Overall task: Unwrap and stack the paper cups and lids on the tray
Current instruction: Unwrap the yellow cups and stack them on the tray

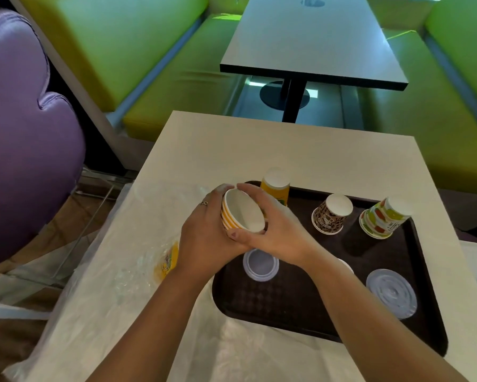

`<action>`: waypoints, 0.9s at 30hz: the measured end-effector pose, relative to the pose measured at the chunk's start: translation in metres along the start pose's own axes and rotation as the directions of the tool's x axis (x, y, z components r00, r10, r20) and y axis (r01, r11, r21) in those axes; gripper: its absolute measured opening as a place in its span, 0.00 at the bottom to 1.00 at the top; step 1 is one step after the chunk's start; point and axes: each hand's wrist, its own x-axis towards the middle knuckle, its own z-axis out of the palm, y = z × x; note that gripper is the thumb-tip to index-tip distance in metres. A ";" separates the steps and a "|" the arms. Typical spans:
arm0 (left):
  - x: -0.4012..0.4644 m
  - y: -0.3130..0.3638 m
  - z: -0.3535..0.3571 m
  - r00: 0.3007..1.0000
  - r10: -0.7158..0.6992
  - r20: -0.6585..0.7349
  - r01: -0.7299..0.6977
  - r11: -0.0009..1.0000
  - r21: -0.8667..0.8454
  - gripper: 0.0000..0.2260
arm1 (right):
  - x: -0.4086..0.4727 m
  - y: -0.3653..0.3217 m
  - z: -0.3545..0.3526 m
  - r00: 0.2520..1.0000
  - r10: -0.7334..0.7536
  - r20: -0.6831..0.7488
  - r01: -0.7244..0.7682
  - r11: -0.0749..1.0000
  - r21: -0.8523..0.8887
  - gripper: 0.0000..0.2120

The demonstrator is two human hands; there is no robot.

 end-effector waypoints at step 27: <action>-0.002 -0.009 -0.008 0.999 -0.042 0.002 0.042 0.999 -0.020 0.39 | 0.009 -0.021 -0.083 0.975 -0.216 0.044 0.190 0.723 -0.664 0.38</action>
